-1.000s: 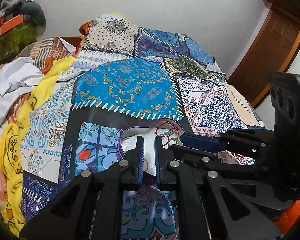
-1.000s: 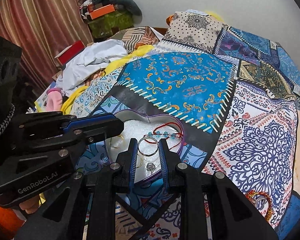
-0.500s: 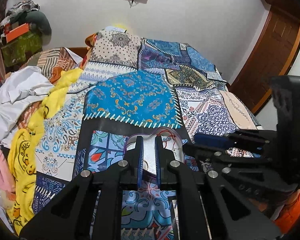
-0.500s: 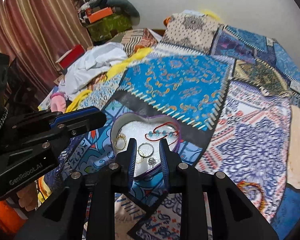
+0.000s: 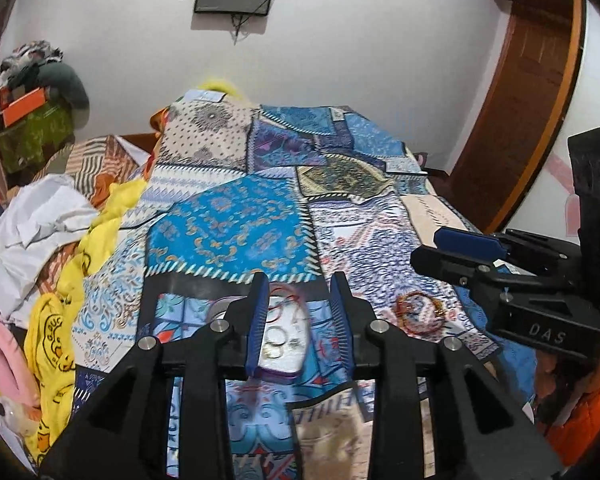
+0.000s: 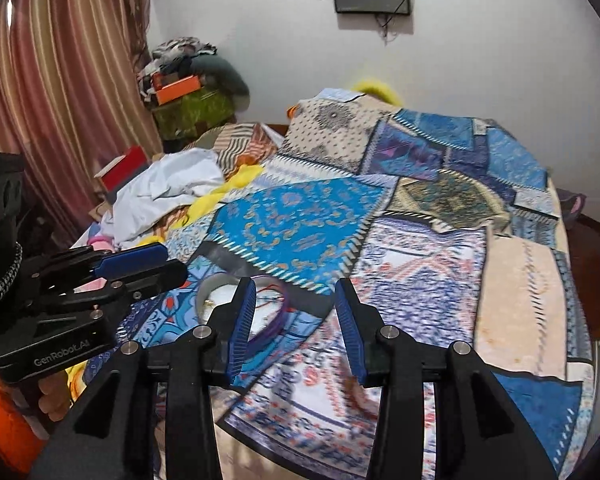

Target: Organize jewelry

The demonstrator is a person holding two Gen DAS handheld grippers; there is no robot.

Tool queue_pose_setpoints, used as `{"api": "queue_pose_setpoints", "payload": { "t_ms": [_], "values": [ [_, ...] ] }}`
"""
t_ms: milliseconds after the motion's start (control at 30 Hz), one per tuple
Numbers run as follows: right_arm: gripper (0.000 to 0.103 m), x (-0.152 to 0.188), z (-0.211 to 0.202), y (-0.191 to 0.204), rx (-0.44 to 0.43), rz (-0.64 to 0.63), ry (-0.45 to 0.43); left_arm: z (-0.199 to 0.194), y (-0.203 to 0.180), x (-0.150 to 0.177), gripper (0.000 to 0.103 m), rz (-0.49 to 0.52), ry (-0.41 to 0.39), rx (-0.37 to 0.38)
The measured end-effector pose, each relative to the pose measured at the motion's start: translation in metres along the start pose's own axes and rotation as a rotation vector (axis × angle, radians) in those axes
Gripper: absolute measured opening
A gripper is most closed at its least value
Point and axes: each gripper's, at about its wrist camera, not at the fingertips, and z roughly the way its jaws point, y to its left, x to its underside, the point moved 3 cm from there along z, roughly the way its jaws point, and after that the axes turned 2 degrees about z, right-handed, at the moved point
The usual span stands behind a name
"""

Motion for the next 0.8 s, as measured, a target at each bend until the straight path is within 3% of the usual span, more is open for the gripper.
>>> {"api": "queue_pose_setpoints", "payload": {
  "t_ms": [267,467,800],
  "values": [
    [0.037,0.009,-0.018,-0.048,0.082,0.043,-0.008,0.018,-0.034,-0.004,0.032,0.038,0.029,0.039],
    [0.037,0.021,-0.008,-0.071,0.111,0.068,0.024,0.035,-0.046,0.002,0.032,0.054,0.067,0.045],
    [0.037,0.057,0.033,-0.061,0.008,0.028,0.17,0.064,-0.046,0.024,0.032,0.067,0.148,0.028]
  ]
}}
